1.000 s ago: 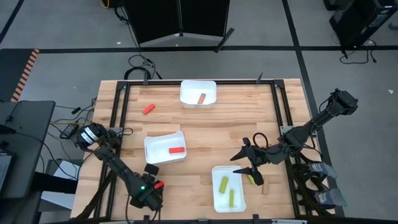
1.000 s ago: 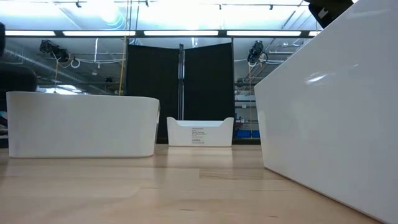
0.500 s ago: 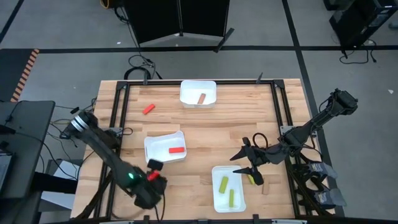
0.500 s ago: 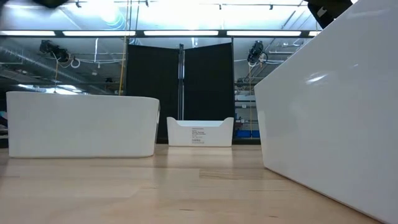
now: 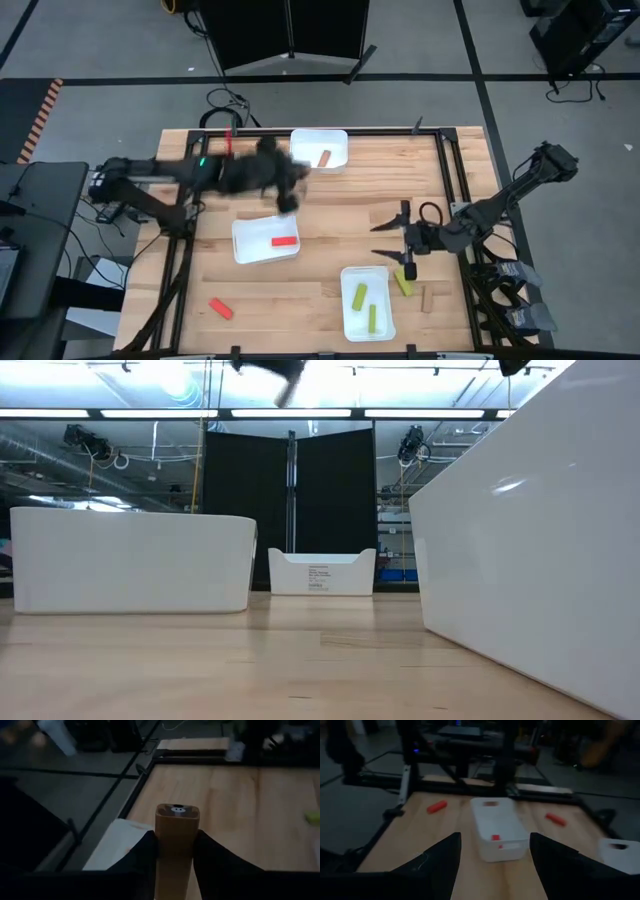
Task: Sort blocks
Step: Put the left light brown block into the top white bin
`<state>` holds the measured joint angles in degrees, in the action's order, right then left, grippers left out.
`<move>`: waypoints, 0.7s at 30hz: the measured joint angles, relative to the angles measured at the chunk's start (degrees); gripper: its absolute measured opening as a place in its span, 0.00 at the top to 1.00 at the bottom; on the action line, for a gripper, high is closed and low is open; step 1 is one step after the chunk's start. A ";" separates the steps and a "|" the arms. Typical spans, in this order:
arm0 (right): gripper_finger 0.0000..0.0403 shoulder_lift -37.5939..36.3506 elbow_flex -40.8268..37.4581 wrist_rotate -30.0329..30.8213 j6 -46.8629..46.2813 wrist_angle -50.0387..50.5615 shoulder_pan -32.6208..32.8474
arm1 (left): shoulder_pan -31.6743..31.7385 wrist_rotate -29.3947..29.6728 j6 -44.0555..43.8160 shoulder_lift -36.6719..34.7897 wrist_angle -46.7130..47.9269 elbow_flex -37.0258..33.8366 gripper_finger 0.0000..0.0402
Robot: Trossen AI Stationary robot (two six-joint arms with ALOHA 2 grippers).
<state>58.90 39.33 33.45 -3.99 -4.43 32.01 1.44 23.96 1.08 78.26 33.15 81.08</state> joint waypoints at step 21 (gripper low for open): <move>0.39 0.08 0.00 0.58 -3.32 2.06 -6.84 | 32.67 -31.14 4.61 26.19 -16.63 -0.09 0.73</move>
<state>58.98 39.33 34.03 -7.32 -2.36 25.17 34.10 -7.18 5.69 104.45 16.52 80.99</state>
